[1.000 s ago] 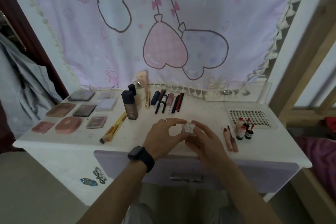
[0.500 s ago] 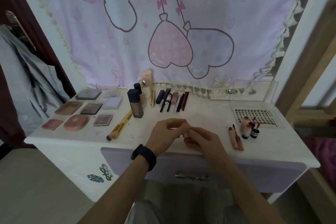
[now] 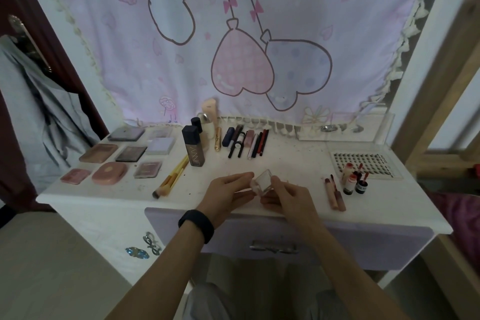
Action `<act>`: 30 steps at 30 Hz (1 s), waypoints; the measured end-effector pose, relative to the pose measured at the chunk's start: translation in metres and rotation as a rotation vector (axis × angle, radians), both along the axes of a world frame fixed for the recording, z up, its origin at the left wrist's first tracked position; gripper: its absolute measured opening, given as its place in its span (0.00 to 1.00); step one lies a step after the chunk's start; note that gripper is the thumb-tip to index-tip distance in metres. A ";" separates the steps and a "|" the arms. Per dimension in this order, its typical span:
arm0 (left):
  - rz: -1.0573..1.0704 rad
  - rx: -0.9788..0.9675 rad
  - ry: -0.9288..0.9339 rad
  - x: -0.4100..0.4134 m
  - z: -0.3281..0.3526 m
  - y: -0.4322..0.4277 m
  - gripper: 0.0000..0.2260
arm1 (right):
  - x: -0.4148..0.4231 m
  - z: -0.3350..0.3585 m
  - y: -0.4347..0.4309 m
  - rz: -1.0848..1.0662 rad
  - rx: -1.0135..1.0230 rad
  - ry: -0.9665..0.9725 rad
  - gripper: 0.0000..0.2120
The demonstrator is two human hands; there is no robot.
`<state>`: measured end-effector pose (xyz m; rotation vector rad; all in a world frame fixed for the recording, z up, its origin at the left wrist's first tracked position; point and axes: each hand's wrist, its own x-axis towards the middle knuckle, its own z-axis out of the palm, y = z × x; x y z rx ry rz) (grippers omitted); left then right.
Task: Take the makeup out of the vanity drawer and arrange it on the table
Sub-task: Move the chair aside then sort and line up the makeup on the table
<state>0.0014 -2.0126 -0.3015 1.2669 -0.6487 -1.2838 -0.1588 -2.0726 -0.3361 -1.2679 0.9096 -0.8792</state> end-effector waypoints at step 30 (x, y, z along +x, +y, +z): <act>0.001 -0.020 -0.139 0.004 -0.007 -0.008 0.11 | -0.005 -0.006 -0.013 0.045 0.166 -0.217 0.09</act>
